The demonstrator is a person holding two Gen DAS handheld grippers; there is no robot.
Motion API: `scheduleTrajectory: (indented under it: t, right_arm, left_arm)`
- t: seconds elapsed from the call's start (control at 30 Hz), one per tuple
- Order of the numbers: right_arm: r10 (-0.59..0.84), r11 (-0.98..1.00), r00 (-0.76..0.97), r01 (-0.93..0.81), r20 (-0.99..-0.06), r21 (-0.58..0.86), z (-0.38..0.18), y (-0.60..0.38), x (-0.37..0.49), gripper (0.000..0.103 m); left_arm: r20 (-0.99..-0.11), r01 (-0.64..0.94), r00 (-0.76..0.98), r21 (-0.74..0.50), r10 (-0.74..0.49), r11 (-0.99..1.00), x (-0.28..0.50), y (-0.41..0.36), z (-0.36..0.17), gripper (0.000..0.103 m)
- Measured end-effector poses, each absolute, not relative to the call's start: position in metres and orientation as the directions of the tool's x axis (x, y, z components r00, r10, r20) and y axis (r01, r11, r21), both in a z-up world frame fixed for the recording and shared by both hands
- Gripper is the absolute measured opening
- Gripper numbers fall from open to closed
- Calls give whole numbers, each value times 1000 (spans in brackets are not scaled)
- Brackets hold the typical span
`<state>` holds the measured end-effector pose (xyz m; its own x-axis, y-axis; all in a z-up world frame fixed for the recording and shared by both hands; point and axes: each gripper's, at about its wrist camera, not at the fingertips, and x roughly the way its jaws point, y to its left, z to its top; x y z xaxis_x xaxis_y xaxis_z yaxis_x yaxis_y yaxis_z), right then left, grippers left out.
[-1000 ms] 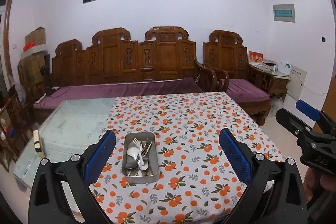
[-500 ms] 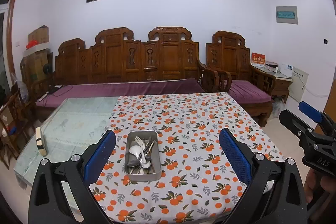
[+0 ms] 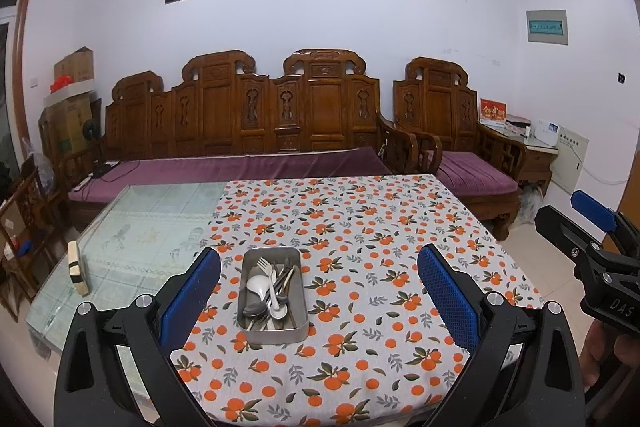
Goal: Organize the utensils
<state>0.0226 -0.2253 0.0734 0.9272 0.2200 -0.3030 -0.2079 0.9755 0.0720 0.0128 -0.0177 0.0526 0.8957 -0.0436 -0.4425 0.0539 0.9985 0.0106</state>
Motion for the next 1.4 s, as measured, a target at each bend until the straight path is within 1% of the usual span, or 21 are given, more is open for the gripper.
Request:
scheduleTrajectory:
  t: [1.4]
  right_arm:
    - [216, 976, 928, -204, -303, 71, 72, -223, 22, 100]
  left_arm:
    - [-440, 50, 897, 14, -39, 999, 12, -16, 53, 95]
